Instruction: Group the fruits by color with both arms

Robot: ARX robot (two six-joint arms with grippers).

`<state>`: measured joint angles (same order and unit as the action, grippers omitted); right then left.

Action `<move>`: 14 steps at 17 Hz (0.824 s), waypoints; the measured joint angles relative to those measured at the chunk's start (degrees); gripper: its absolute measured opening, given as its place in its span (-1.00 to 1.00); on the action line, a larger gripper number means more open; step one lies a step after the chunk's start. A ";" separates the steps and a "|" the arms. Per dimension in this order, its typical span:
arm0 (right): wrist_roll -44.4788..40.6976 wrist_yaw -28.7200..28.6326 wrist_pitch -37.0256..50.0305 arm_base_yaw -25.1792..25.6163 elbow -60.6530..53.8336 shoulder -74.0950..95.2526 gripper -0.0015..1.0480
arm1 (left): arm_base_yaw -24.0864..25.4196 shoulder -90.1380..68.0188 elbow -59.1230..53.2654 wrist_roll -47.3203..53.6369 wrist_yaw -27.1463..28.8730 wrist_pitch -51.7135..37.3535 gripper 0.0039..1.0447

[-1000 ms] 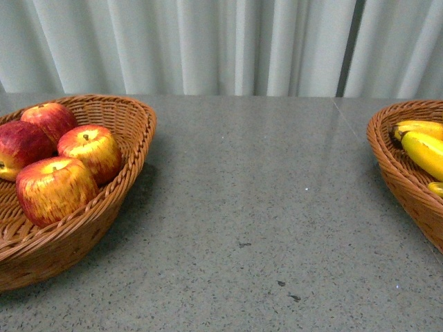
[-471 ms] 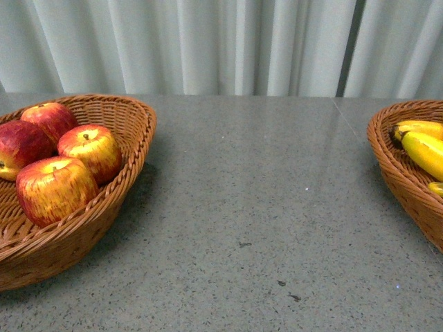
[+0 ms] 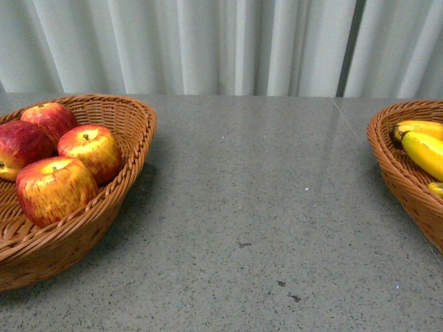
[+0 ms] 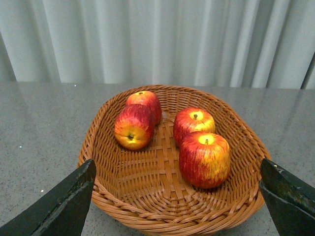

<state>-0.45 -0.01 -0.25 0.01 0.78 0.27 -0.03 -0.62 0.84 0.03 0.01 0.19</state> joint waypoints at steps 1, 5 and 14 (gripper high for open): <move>0.00 0.00 0.00 0.00 0.00 0.00 0.55 | 0.00 0.00 0.00 0.00 0.00 0.02 0.88; 0.02 0.00 0.00 0.00 0.00 0.00 0.86 | 0.00 0.00 0.00 0.00 0.00 0.00 0.88; 0.02 0.00 0.00 0.00 0.00 0.00 0.87 | 0.00 0.00 0.00 0.00 0.00 0.00 0.88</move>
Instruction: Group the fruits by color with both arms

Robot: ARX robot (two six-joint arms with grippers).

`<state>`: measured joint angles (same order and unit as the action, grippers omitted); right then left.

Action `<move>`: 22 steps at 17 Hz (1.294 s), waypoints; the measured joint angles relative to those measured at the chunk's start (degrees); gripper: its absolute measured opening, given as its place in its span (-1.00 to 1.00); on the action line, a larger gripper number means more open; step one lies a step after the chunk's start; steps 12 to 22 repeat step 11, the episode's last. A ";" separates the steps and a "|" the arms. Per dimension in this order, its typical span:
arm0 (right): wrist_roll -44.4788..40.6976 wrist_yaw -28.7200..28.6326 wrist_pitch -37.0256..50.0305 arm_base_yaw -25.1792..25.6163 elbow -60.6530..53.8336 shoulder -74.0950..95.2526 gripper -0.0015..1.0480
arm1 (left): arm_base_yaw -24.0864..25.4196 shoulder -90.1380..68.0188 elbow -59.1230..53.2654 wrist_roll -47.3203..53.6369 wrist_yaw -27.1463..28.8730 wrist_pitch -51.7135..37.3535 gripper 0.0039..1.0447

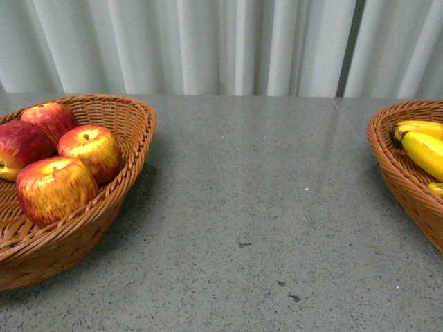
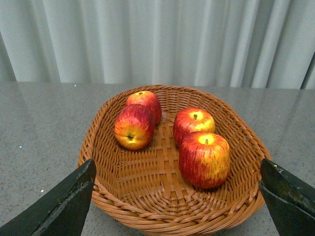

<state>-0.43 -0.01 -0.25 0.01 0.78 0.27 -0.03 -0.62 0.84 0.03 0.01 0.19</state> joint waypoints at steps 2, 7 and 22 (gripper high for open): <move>0.00 0.00 0.00 0.00 -0.02 0.00 0.87 | 0.02 0.00 0.00 -0.02 0.00 0.00 0.88; 0.00 0.00 0.00 0.00 -0.02 0.00 0.87 | 0.02 0.00 0.00 0.00 0.00 0.00 0.88; 0.00 0.00 0.00 0.00 0.00 0.00 0.87 | 0.02 0.00 0.00 0.00 0.00 0.02 0.88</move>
